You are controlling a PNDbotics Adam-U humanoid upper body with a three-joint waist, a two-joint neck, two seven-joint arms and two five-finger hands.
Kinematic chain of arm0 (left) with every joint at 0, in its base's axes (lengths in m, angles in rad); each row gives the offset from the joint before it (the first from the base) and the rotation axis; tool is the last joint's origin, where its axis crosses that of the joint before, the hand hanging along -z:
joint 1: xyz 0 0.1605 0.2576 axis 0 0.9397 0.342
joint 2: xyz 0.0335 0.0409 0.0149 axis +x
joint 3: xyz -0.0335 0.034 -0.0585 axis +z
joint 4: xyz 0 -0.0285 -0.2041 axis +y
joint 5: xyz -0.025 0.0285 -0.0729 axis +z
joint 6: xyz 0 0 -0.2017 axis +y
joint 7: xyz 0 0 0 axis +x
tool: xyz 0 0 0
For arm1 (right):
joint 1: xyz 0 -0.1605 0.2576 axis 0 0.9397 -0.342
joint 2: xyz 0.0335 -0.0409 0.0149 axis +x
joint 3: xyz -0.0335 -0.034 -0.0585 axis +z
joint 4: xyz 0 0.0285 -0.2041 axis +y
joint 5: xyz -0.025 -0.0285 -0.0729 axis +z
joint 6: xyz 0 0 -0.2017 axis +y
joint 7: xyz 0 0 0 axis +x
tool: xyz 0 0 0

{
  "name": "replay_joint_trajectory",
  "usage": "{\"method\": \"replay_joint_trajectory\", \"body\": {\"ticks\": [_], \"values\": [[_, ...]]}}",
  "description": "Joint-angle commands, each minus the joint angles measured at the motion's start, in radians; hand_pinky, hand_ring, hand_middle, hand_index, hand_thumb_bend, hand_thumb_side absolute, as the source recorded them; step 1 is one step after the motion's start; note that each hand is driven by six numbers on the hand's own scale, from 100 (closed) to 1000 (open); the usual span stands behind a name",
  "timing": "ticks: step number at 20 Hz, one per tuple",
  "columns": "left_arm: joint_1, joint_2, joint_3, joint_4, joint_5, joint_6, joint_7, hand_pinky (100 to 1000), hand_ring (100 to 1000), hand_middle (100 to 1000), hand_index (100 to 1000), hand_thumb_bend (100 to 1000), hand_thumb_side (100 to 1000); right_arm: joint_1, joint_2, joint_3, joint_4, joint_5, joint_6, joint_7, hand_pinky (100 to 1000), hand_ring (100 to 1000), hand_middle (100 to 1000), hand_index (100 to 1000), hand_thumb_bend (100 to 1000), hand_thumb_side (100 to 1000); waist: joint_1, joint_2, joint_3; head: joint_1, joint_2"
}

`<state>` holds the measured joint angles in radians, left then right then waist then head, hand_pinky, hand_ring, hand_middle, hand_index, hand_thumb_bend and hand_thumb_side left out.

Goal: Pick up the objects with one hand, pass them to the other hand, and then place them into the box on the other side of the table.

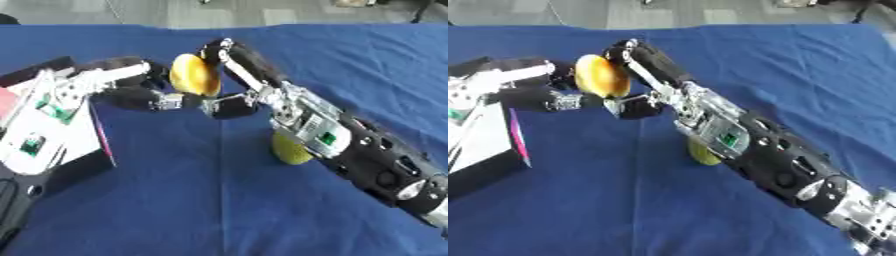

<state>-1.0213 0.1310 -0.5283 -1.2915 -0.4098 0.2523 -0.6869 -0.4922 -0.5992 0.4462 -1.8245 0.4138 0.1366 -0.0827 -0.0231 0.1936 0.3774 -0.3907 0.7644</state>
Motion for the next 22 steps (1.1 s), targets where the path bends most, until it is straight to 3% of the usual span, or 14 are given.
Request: {"method": "replay_joint_trajectory", "body": {"ticks": [1, 15, 18, 22], "values": [[-0.017, 0.006, 0.003, -0.017, -0.003, 0.004, 0.007, 927, 887, 842, 798, 596, 866, -0.013, -0.006, -0.003, -0.017, 0.010, -0.004, 0.000, 678, 655, 496, 592, 169, 100, 0.005, 0.000, 0.001, -0.002, 0.006], [-0.013, -0.027, 0.012, 0.036, -0.016, 0.028, 0.063, 927, 883, 838, 791, 542, 897, -0.016, -0.003, 0.014, -0.033, 0.052, -0.032, -0.009, 679, 648, 496, 592, 195, 100, 0.005, 0.003, -0.001, -0.006, 0.006], [-0.013, -0.031, 0.013, 0.042, -0.017, 0.031, 0.068, 924, 879, 833, 786, 512, 895, -0.017, -0.002, 0.016, -0.034, 0.056, -0.034, -0.009, 679, 648, 499, 592, 197, 100, 0.005, 0.004, -0.001, -0.006, 0.006], [-0.012, -0.035, 0.014, 0.049, -0.017, 0.039, 0.083, 907, 862, 810, 766, 403, 877, -0.018, 0.000, 0.019, -0.034, 0.061, -0.036, -0.008, 679, 647, 499, 592, 200, 100, 0.005, 0.005, -0.001, -0.006, 0.006]]}}
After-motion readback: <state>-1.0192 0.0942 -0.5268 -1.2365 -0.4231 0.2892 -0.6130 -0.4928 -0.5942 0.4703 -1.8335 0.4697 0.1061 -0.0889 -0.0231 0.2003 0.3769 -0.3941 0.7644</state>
